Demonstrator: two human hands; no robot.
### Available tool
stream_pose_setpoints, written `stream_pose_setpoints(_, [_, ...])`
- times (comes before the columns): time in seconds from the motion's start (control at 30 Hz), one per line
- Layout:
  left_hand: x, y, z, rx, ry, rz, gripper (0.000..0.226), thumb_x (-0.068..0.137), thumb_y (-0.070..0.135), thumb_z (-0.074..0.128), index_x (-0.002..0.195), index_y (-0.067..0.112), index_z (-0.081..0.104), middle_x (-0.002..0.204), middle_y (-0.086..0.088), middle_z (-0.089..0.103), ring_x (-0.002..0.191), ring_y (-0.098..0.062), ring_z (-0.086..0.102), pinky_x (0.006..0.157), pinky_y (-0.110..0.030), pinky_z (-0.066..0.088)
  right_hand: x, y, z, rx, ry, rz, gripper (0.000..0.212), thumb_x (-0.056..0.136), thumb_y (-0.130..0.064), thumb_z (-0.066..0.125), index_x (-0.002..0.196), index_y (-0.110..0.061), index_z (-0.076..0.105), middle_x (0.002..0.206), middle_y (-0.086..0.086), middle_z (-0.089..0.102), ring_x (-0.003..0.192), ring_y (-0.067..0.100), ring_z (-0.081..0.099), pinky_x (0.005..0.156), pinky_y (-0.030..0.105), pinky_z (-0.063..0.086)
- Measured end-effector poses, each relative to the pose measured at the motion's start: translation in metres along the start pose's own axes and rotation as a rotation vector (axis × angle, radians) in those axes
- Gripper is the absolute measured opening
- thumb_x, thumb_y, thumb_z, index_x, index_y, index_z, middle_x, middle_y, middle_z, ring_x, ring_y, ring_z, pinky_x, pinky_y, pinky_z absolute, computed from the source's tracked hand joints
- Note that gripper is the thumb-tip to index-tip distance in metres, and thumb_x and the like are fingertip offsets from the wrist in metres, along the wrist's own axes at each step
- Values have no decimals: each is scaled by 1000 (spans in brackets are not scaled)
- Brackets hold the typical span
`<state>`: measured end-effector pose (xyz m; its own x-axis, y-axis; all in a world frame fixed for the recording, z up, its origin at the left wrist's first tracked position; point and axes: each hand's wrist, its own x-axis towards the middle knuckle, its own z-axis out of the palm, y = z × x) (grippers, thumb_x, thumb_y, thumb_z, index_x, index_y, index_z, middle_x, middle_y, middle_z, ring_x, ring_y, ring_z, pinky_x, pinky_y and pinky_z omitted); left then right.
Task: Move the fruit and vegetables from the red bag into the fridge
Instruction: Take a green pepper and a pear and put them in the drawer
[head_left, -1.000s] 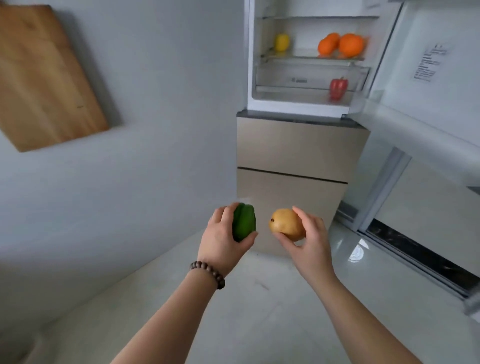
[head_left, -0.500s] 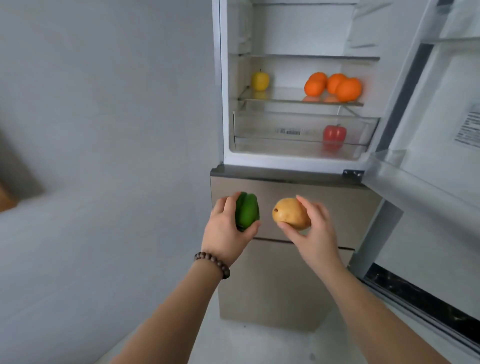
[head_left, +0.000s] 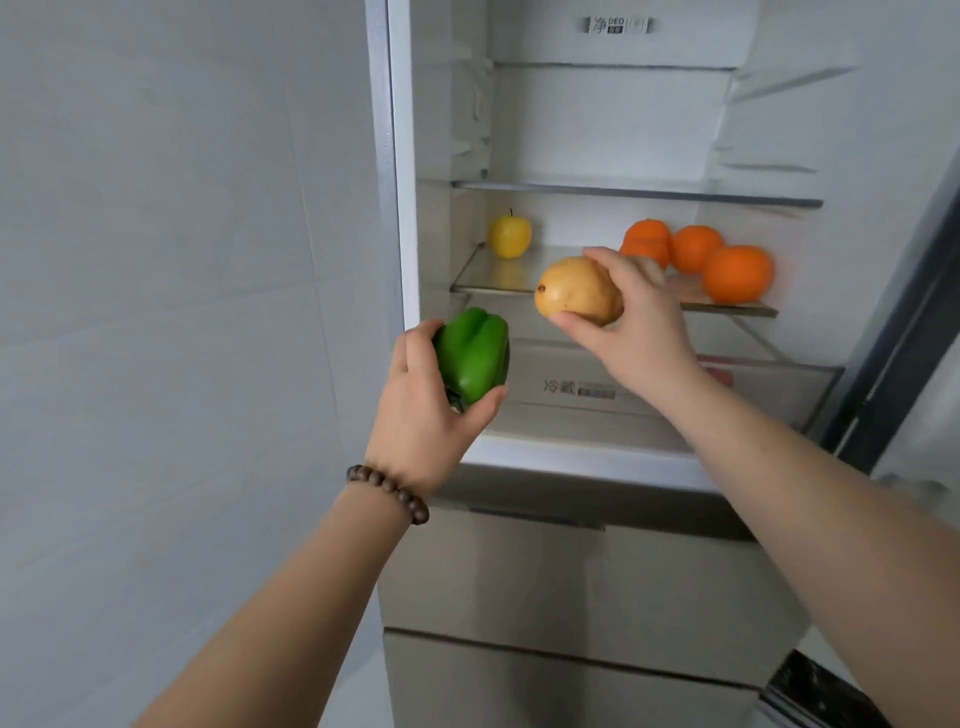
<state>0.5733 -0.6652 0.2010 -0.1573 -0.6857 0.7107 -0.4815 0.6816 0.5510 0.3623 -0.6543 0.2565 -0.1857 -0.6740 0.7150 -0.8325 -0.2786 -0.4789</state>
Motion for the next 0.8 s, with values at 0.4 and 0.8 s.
stream_pose_setpoints(0.4, [72, -28, 30, 131, 164, 92, 77, 73, 40, 73, 132, 2, 42, 122, -11, 51, 109, -12, 47, 89, -4, 33, 104, 81, 88, -211, -990, -114, 60, 84, -33, 66, 136, -15, 42, 128, 7, 54, 110, 20, 53, 97, 32, 44])
stream_pose_setpoints(0.8, [78, -45, 37, 22, 211, 65, 80, 72, 49, 66, 137, 10, 39, 121, 5, 43, 109, 8, 44, 90, -2, 33, 121, 133, 164, -429, -953, -118, 77, 83, -45, 63, 144, -19, 25, 141, 9, 40, 119, 30, 48, 98, 37, 42])
